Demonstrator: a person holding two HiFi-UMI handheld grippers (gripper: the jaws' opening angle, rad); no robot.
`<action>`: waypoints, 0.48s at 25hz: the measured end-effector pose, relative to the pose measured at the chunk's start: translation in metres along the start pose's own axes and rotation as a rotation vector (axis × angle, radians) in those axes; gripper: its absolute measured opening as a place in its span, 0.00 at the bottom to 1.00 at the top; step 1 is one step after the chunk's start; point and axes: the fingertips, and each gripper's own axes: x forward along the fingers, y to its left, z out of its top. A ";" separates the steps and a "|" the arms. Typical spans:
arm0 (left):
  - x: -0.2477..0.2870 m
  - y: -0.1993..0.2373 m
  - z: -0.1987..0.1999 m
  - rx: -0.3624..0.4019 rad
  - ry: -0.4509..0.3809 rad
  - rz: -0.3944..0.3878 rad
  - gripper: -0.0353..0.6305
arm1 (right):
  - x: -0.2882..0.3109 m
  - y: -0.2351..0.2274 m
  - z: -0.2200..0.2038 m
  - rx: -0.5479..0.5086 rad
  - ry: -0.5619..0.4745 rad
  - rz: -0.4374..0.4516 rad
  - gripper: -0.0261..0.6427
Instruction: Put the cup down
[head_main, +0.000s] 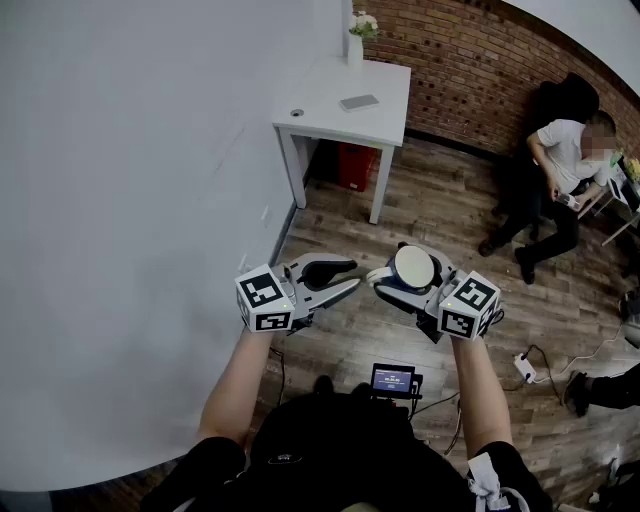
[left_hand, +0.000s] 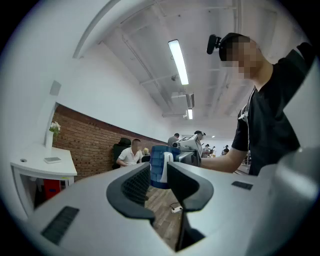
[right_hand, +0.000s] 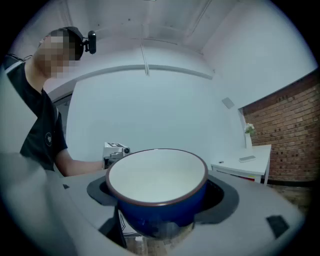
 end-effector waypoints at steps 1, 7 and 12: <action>-0.001 0.000 0.000 -0.001 -0.001 0.002 0.20 | 0.000 0.001 0.000 -0.004 0.000 0.000 0.68; -0.001 0.002 -0.002 -0.008 0.006 0.010 0.20 | -0.002 0.002 0.004 -0.019 -0.001 -0.002 0.68; -0.001 0.000 0.001 -0.006 0.006 0.007 0.20 | -0.003 0.004 0.009 -0.016 -0.011 0.003 0.68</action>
